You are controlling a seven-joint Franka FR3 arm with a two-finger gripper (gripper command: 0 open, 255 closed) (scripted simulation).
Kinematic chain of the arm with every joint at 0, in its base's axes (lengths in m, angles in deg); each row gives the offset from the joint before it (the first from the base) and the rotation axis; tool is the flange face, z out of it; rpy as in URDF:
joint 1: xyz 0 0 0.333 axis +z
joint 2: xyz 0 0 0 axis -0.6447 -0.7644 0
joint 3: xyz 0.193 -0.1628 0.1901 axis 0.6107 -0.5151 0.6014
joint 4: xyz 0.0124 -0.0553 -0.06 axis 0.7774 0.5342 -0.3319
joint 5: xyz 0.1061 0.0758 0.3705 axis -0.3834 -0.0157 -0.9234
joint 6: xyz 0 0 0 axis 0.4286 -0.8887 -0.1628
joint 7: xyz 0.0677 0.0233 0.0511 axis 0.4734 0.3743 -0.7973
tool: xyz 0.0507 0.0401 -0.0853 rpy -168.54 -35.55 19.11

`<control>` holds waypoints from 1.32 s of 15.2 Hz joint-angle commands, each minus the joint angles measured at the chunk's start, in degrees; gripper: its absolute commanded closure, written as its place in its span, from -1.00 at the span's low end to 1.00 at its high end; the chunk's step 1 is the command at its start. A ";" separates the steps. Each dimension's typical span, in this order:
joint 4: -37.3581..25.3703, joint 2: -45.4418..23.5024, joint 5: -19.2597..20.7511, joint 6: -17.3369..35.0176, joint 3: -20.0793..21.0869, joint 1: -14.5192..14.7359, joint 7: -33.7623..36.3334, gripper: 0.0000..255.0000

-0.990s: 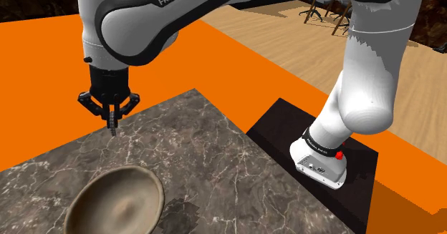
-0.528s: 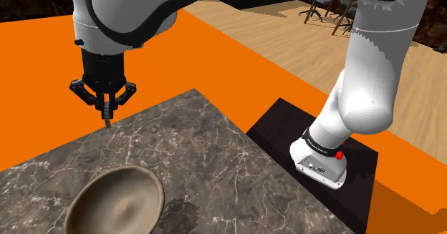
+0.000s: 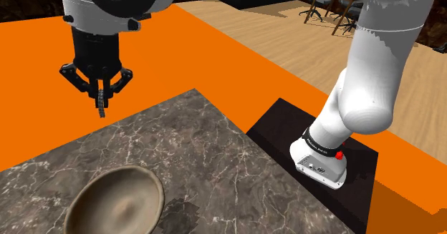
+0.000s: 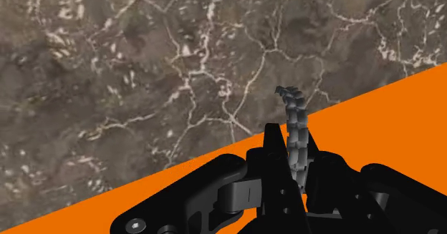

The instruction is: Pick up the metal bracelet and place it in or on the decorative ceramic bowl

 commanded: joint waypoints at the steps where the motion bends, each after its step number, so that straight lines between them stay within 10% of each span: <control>1: -1.27 0.30 -0.01 -1.54 0.03 -0.03 0.24 1.00; 20: 8.97 10.49 -1.30 2.80 6.49 8.39 15.24 1.00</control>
